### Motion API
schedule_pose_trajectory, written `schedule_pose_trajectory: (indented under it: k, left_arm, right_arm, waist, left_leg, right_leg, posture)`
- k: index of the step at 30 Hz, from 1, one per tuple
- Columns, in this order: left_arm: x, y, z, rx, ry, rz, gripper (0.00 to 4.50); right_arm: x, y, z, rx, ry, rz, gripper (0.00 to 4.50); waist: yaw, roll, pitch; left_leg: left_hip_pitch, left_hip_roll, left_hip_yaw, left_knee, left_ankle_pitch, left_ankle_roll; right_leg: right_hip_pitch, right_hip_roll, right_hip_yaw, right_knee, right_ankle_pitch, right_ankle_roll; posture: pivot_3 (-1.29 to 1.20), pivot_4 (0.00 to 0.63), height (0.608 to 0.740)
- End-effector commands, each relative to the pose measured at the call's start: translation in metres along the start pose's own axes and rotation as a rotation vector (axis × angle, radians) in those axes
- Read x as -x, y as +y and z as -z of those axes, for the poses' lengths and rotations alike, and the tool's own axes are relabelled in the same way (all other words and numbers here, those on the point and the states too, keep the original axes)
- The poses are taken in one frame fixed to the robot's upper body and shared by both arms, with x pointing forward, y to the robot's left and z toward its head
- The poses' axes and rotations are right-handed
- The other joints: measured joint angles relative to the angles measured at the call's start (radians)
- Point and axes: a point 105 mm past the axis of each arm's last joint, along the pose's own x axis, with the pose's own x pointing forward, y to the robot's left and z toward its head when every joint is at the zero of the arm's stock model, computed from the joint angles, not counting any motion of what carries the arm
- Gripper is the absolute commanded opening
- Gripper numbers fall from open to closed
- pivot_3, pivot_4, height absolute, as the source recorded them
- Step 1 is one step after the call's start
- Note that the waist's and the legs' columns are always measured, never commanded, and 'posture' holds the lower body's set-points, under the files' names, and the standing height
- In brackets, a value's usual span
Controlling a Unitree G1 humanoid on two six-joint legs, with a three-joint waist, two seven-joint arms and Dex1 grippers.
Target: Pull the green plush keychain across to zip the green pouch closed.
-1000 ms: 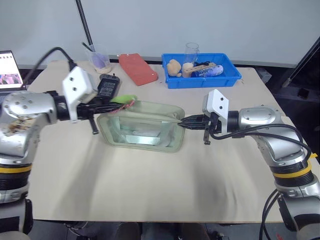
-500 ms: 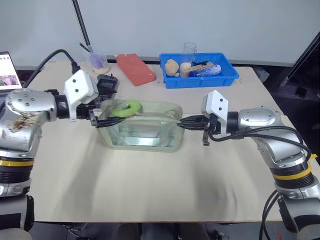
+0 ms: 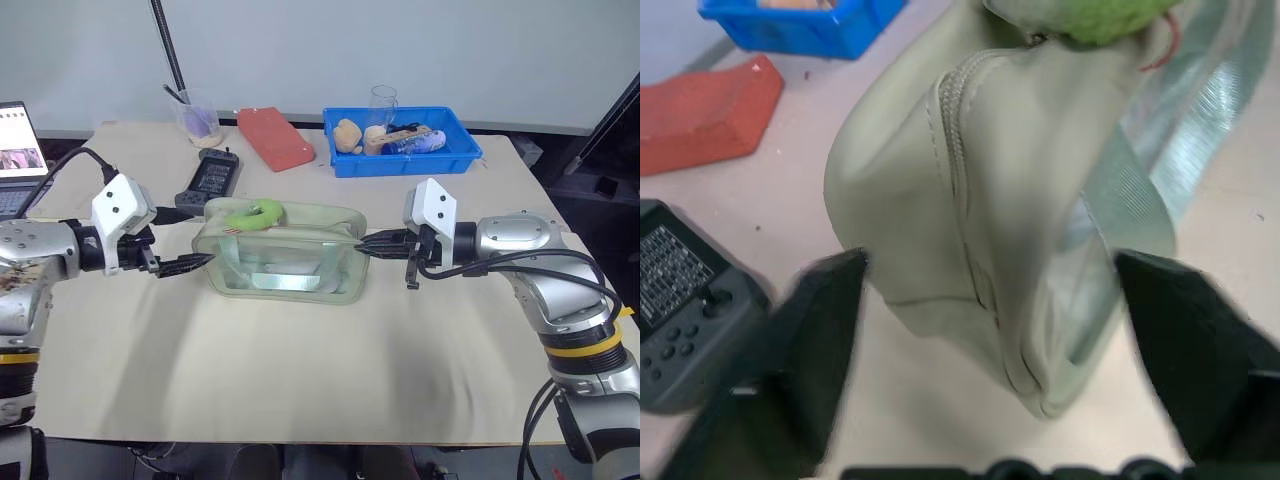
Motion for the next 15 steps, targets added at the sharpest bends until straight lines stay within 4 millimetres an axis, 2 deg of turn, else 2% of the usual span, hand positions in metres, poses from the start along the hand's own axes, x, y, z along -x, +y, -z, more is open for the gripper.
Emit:
schedule_pose_trajectory:
  k: [1,5,6,7,11,15]
  left_arm:
    - [0.0,-0.001,-0.007,-0.024,-0.026,-0.007,2.36]
    - [-0.001,-0.002,-0.006,-0.021,-0.027,0.001,0.34]
    - [0.0,-0.003,-0.007,-0.021,-0.028,0.002,0.05]
    - [-0.001,-0.002,-0.007,-0.021,-0.027,0.001,0.05]
    - [-0.002,-0.005,-0.01,-0.018,-0.026,0.02,0.0]
    - [-0.002,-0.008,-0.013,-0.02,-0.031,0.032,0.0]
  right_arm:
    - [0.003,-0.005,-0.015,0.055,-0.028,0.012,0.0]
    - [0.003,-0.006,-0.015,0.057,-0.028,0.012,0.0]
    - [0.004,-0.006,-0.015,0.059,-0.027,0.015,0.0]
    - [0.004,-0.007,-0.015,0.059,-0.024,0.016,0.0]
    - [0.01,-0.011,-0.014,0.065,-0.003,0.015,1.42]
    - [0.022,-0.027,-0.027,0.124,0.01,0.047,2.79]
  waist:
    - [0.0,0.0,0.0]
    - [-0.001,0.0,0.0]
    - [-0.001,0.0,0.0]
    - [-0.001,0.0,0.0]
    - [-0.001,0.0,0.0]
    - [-0.001,0.0,0.0]
  left_leg:
    - [0.0,0.0,0.0,0.0,0.0,0.0]
    - [0.0,0.0,0.0,0.0,0.0,0.0]
    - [0.0,0.0,0.0,0.0,0.0,0.0]
    - [0.0,0.0,0.0,0.0,0.0,0.0]
    - [0.0,0.0,0.0,0.0,0.0,0.0]
    - [0.0,0.0,0.0,0.0,0.0,0.0]
  right_leg:
    - [0.0,0.0,0.0,0.0,0.0,0.0]
    - [0.0,0.0,0.0,0.0,0.0,0.0]
    - [0.0,0.0,0.0,0.0,0.0,0.0]
    - [0.0,0.0,0.0,0.0,0.0,0.0]
    - [0.0,0.0,0.0,0.0,0.0,0.0]
    - [0.0,0.0,0.0,0.0,0.0,0.0]
  posture:
    - [0.0,0.15,0.74]
    - [0.0,0.15,0.74]
    - [0.0,0.15,0.74]
    - [0.0,0.15,0.74]
    - [0.0,0.15,0.74]
    - [0.0,0.15,0.74]
